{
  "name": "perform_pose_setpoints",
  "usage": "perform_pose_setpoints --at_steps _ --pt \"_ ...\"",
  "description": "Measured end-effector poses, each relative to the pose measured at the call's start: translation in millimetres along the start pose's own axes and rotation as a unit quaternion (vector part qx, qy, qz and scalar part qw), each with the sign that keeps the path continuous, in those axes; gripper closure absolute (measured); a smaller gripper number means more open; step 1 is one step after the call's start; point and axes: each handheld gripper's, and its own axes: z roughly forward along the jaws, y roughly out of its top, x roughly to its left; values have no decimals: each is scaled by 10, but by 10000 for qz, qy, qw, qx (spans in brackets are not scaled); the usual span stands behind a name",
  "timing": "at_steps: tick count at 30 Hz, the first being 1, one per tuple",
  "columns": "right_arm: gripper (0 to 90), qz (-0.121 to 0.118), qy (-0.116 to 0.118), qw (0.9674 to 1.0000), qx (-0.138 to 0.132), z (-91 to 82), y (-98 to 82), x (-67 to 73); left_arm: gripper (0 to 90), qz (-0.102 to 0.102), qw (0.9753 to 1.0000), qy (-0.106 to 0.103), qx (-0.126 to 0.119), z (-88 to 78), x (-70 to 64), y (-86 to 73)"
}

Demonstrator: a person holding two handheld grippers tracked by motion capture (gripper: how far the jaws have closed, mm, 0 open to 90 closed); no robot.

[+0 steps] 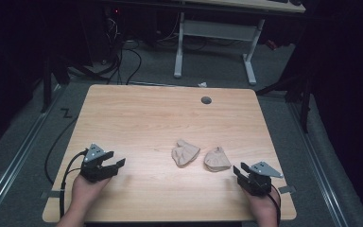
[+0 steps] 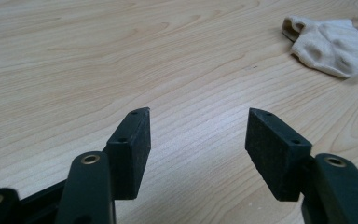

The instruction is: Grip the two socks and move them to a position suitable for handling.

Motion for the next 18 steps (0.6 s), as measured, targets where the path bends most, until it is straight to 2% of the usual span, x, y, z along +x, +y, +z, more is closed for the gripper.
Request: perform_pose_setpoints --at_steps 3,8,12,14,15,16,17,18 --pt "628 -22 45 10000 13 30 8 2 409 -6 10000 11 32 -9 3 -13" --pt "638 -25 169 9999 24 116 50 11 413 -143 9999 14 48 -37 31 -36" --pt "659 -98 209 9997 33 148 83 34 413 -140 9999 35 87 -67 27 -59" --pt "728 -188 240 9995 31 177 124 68 415 -128 9999 43 87 -98 20 -77" --pt "818 -275 257 9993 66 216 165 97 424 -141 9999 29 77 -137 14 -97" --pt "861 -325 259 9991 93 243 194 111 431 -141 9999 29 77 -137 14 -97" --pt "861 -325 259 9991 93 243 194 111 431 -153 9999 32 67 -159 6 -110" --pt "899 -347 264 9990 131 309 260 138 453 -123 9999 80 85 -204 -8 -137"
